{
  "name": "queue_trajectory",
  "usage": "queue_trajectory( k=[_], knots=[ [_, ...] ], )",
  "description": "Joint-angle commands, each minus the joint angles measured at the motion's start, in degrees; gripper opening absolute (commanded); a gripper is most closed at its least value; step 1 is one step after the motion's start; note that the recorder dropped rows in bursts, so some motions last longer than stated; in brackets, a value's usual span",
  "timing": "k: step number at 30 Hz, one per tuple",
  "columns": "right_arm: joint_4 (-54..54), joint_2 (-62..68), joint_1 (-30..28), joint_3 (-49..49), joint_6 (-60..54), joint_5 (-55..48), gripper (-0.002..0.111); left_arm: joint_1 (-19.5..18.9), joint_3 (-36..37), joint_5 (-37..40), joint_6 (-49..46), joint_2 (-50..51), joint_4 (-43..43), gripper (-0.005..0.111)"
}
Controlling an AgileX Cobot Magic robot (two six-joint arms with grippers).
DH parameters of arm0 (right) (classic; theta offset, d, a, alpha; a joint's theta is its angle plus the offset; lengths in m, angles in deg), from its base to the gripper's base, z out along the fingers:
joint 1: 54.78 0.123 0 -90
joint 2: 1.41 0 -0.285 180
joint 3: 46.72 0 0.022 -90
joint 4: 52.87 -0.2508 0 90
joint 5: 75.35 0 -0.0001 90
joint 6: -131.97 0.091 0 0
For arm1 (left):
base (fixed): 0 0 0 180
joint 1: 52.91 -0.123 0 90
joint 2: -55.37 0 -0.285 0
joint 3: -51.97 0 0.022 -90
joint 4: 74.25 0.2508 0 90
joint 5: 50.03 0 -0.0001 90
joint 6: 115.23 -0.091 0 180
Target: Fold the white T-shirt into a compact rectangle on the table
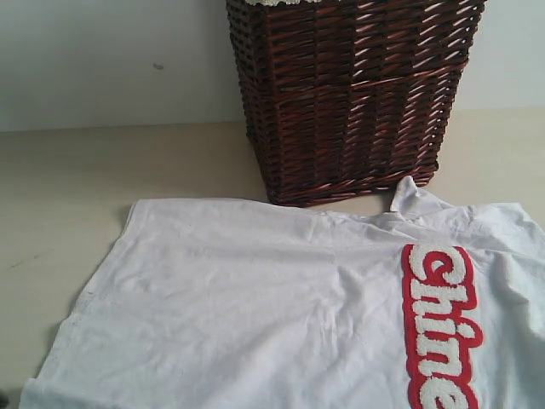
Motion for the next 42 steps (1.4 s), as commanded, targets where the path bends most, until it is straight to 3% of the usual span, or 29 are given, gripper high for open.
queue_trajectory(
  k=[1,3,6,13,18,24,31,37,42],
  knots=[
    [-0.05,-0.35,-0.22,-0.25,0.56,-0.01,0.024,-0.04,0.08,-23.01,-13.25,5.52,-17.72,0.021],
    [-0.05,-0.35,-0.22,-0.25,0.56,-0.01,0.024,-0.04,-0.36,-25.07,-23.18,11.42,-24.62,0.001],
    [-0.05,-0.35,-0.22,-0.25,0.56,-0.01,0.024,-0.04,-1.89,-24.55,-37.33,20.59,-30.52,0.000],
    [-0.05,-0.35,-0.22,-0.25,0.56,-0.01,0.024,0.06,-9.96,-24.04,-37.20,41.20,-30.51,0.000],
    [-0.05,-0.35,-0.22,-0.25,0.56,-0.01,0.024,0.06,-13.48,-23.33,-37.20,51.20,-23.86,0.000],
    [-0.05,-0.35,-0.22,-0.25,0.56,-0.01,0.024,0.06,-10.84,-19.67,-36.79,52.93,-9.44,0.000],
    [-0.05,-0.35,-0.22,-0.25,0.56,-0.01,0.024,0.06,-5.32,-19.26,-36.53,48.75,-2.45,0.000],
    [-0.05,-0.35,-0.22,-0.25,0.56,-0.01,0.024,0.06,-9.31,-20.84,-36.53,42.38,-12.45,0.000],
    [0.48,-0.35,-0.22,-0.25,0.56,-0.01,0.024,0.06,-22.85,-20.89,-37.19,45.02,-27.90,0.000]
  ],
)
